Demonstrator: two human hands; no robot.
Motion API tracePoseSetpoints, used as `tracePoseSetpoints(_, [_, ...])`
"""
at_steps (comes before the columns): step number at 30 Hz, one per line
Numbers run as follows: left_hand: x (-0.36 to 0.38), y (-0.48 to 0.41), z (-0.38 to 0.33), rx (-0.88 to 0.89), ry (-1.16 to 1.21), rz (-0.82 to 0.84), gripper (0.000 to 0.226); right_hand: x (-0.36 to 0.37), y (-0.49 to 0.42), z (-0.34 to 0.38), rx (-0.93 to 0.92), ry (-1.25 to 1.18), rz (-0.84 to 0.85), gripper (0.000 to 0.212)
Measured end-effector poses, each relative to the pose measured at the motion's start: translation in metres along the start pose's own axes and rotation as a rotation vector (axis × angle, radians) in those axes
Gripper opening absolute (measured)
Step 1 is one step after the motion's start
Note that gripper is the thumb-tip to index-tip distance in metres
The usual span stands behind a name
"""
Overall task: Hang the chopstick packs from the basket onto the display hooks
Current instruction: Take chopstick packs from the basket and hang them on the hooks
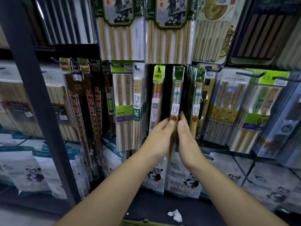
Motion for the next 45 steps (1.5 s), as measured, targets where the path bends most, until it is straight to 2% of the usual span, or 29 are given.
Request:
tracePoseSetpoints(4, [-0.023,0.033,0.009,0.004,-0.285,-0.044,0.036,-0.002,0.026,-0.008,-0.022,0.12,-0.005,0.069])
tracePoseSetpoints(6, [-0.037,0.046,0.004,0.032,-0.413,-0.132,0.026,-0.002,0.036,-0.004,-0.058,0.16,-0.037,0.067])
tracePoseSetpoints(9, [-0.055,0.054,-0.017,0.143,-0.48,-0.277,0.013,-0.004,0.048,0.016,-0.2,0.274,-0.218,0.045])
tracePoseSetpoints(11, [-0.062,0.046,-0.031,0.221,-0.457,-0.338,0.011,0.0,0.048,0.034,-0.316,0.332,-0.266,0.039])
tracePoseSetpoints(13, [-0.063,0.032,-0.04,0.236,-0.392,-0.319,0.024,0.01,0.039,0.044,-0.349,0.324,-0.192,0.043])
tracePoseSetpoints(17, [-0.054,0.0,-0.039,0.142,-0.182,-0.168,0.05,0.034,0.011,0.039,-0.179,0.18,0.006,0.06])
tracePoseSetpoints(21, [-0.053,-0.017,-0.024,0.027,-0.018,-0.124,0.061,0.045,-0.011,0.028,-0.039,0.047,0.058,0.071])
tracePoseSetpoints(26, [-0.053,-0.028,-0.011,0.034,0.091,-0.139,0.046,0.048,-0.031,0.024,0.015,-0.065,0.045,0.083])
tracePoseSetpoints(34, [-0.053,-0.023,-0.001,0.026,0.043,-0.129,0.033,0.049,-0.025,0.014,0.018,-0.063,0.054,0.081])
tracePoseSetpoints(36, [-0.052,-0.011,0.004,0.003,-0.004,-0.082,0.035,0.048,-0.016,0.009,0.027,-0.022,0.068,0.078])
tracePoseSetpoints(39, [-0.058,0.012,0.008,-0.031,-0.208,-0.056,0.05,0.048,0.004,0.002,0.027,0.043,0.077,0.076])
tracePoseSetpoints(41, [-0.066,0.031,0.01,-0.018,-0.399,-0.077,0.043,0.046,0.016,-0.002,0.009,0.071,0.056,0.074])
tracePoseSetpoints(43, [-0.081,0.048,0.003,0.042,-0.527,-0.188,0.02,0.041,0.026,0.003,-0.064,0.159,-0.043,0.058])
tracePoseSetpoints(45, [-0.098,0.058,-0.013,0.16,-0.599,-0.354,0.014,0.036,0.032,0.018,-0.183,0.272,-0.182,0.035])
Point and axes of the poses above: each hand's wrist, its own y-axis away from the middle knuckle, its own x-axis out of the palm, z = x × y, the point moved 5 cm from there along -y, towards the middle knuckle, and after that the axes turned 9 degrees about z, right-handed, at the moved point
